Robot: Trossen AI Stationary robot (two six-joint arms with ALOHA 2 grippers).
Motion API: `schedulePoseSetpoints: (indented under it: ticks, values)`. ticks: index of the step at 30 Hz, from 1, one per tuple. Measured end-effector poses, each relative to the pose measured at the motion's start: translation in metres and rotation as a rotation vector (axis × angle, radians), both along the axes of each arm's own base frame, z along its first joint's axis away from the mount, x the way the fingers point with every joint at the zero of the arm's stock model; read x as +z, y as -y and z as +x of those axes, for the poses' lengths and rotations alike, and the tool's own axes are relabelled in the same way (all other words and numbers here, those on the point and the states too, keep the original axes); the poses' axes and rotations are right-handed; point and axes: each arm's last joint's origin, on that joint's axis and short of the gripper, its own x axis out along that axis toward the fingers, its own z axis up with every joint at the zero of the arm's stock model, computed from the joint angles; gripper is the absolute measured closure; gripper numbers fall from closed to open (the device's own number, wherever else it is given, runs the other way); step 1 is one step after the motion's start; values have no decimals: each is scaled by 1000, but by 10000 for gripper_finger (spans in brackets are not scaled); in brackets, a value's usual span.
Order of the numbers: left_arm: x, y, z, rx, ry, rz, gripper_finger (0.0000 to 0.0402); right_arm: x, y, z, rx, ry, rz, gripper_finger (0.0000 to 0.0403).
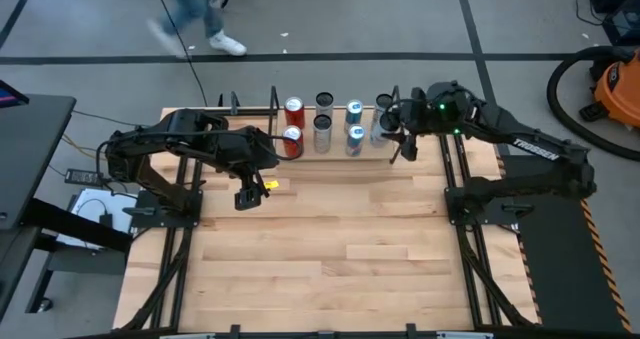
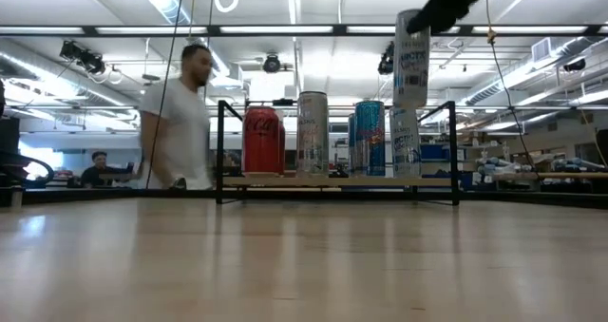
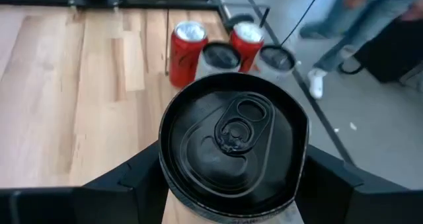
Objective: Place canned beverage on shelf
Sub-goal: Put the white blue soda can aligned with the other white blue soda can on the shelf
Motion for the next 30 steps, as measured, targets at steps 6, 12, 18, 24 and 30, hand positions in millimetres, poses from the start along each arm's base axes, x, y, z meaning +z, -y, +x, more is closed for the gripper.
schedulePoseSetpoints:
  ticks: [6,12,18,24,30]
  values:
    - [0,0,0,0,0,0,86,-36,20,1,-46,-42,60,144]
    - [0,0,0,0,0,0,86,-64,37,0,-63,-54,113,144]
    - [0,0,0,-3,0,1,86,-92,47,-3,-80,-62,152,144]
    - [0,0,0,-2,1,1,86,-100,52,-4,-93,-56,162,144]
    - [0,0,0,-3,7,1,86,-110,60,-1,-95,-62,183,139]
